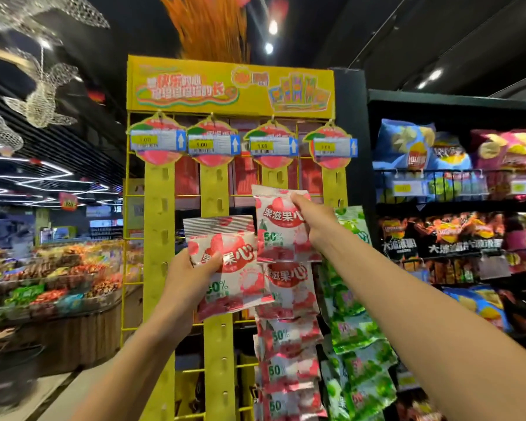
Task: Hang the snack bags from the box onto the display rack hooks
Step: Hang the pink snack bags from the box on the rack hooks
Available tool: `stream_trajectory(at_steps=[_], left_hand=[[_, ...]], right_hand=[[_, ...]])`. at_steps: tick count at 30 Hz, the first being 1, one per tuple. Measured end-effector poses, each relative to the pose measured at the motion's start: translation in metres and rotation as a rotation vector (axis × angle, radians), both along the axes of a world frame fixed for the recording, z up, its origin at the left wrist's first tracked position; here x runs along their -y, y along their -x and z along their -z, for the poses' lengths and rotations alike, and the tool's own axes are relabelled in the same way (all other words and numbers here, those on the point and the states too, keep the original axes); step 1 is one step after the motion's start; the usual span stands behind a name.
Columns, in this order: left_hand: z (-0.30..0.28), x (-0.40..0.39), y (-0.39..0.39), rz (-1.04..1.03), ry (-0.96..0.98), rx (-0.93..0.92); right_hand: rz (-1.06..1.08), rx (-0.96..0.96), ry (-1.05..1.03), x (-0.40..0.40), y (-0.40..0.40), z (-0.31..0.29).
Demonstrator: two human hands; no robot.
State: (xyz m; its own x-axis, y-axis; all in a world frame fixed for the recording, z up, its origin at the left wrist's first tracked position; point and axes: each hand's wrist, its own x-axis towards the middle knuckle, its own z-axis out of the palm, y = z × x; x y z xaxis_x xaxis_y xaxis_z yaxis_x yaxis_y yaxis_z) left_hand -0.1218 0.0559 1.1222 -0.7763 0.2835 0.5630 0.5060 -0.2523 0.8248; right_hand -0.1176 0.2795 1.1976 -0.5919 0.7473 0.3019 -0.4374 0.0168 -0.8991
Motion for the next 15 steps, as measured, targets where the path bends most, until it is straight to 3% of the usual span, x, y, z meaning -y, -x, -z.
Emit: stream_trajectory(at_steps=[6, 15], left_hand=[[-0.004, 0.010, 0.003, 0.002, 0.011, 0.007], [0.000, 0.015, -0.002, 0.017, -0.010, 0.030]], right_hand=[[0.210, 0.124, -0.129, 0.019, 0.001, -0.010], [0.268, 0.221, -0.156, 0.025, -0.008, 0.014]])
